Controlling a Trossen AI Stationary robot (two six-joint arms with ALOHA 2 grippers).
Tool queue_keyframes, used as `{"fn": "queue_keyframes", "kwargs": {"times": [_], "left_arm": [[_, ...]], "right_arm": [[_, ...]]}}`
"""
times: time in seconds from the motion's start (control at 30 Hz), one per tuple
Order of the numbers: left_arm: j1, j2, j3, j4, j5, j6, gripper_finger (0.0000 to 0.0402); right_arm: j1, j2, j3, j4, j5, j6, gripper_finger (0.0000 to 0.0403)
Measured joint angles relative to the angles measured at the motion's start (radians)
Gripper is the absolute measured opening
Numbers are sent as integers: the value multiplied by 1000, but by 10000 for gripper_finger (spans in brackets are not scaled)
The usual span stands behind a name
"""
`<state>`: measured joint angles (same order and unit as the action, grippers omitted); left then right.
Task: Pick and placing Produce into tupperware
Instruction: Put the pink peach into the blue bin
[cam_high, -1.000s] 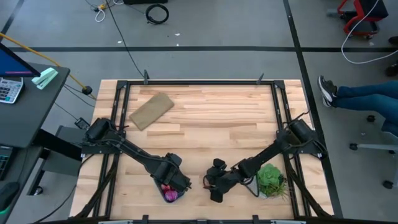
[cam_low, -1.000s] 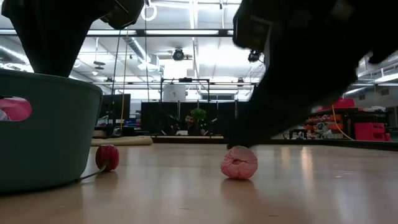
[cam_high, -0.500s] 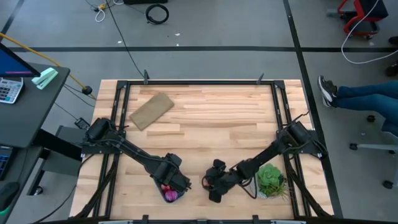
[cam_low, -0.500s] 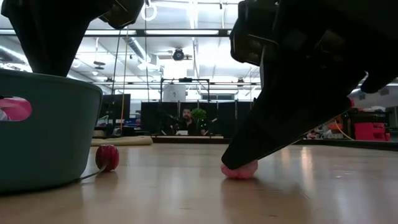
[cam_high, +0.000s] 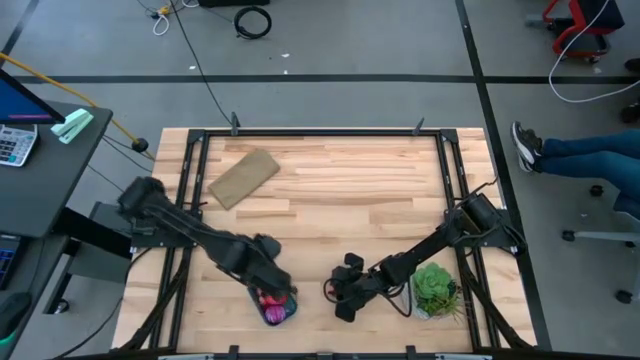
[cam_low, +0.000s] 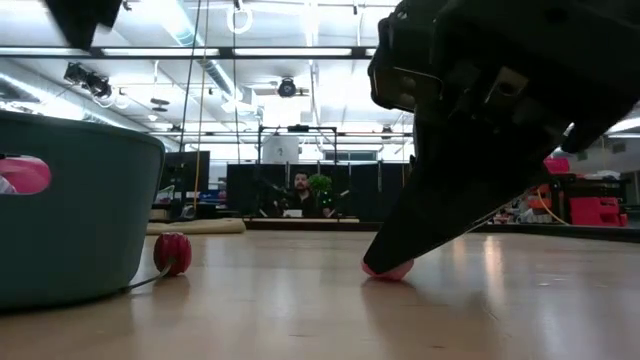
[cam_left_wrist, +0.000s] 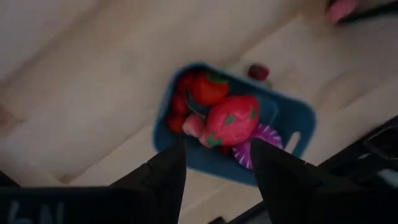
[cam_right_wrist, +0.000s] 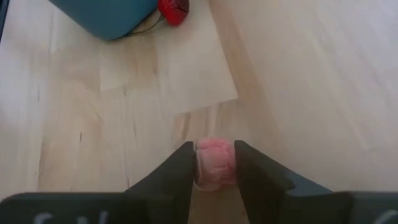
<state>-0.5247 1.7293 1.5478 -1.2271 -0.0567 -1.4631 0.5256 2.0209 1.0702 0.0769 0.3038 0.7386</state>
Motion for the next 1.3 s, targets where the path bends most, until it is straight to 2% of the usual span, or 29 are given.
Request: {"fn": "queue_keyframes", "kwargs": {"times": [0.2, 0.3, 0.47, 0.67, 0.77, 0.87, 1.03, 1.17, 1.3], "left_arm": [[-1, -196, 0, -96, -155, -32, 189], [-1, -289, 0, -128, -229, -34, 189], [0, -419, 0, -168, -347, 8, 183], [3, -522, 0, -170, -469, 93, 188], [5, -546, 0, -171, -494, 117, 190], [6, -548, 0, -182, -497, 124, 187], [6, -539, 0, -222, -498, 139, 182], [6, -539, -1, -232, -497, 149, 182], [6, -538, -1, -255, -497, 151, 187]], "right_arm": [[-27, -1, 14, -6, -25, -16, 104], [-57, 5, 54, -9, -58, -82, 104], [-116, 4, 183, 2, -75, -229, 105], [-179, 10, 403, 8, -90, -444, 105], [-200, 29, 496, 8, -124, -542, 106], [-214, 58, 554, -8, -154, -556, 106], [-207, 162, 622, -16, -236, -487, 106], [-178, 237, 631, -46, -258, -422, 106], [-154, 257, 633, -72, -327, -416, 109]]}}
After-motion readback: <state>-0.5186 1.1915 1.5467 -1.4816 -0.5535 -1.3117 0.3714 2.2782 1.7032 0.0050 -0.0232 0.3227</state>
